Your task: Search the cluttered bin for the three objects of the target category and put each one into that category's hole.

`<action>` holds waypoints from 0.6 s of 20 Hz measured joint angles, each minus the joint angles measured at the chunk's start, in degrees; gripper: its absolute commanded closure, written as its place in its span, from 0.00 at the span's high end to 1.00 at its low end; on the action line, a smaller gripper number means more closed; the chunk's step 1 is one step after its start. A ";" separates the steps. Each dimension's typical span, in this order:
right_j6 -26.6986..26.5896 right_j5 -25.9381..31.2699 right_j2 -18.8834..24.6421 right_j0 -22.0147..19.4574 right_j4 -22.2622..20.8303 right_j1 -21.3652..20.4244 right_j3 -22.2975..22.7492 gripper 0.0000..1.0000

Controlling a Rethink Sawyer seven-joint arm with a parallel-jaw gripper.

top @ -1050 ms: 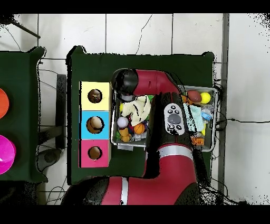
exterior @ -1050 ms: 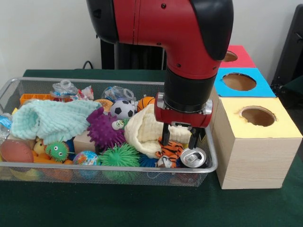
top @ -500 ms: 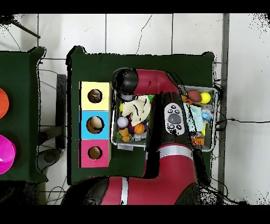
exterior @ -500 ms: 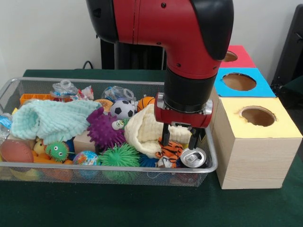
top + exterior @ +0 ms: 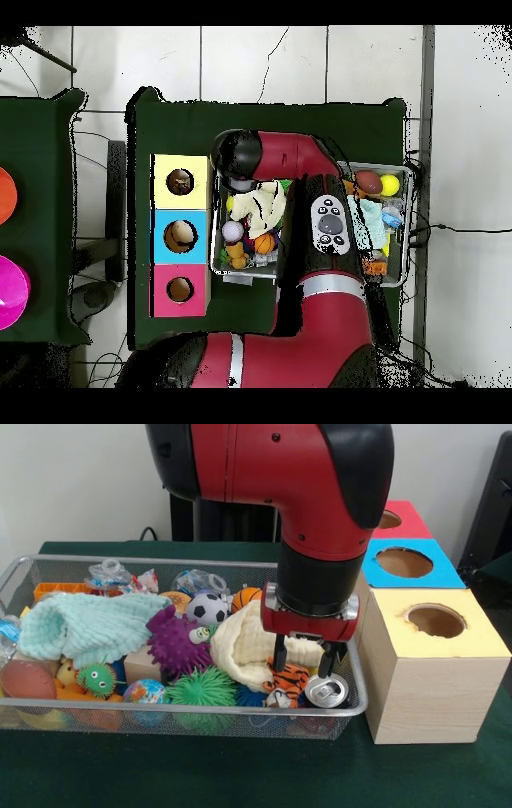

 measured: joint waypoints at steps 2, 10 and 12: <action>0.00 0.00 0.00 0.00 0.01 0.04 0.00 1.00; 0.00 0.00 0.00 -0.12 0.01 0.84 -1.13 1.00; 0.00 0.00 0.00 -0.21 0.00 1.11 -1.47 1.00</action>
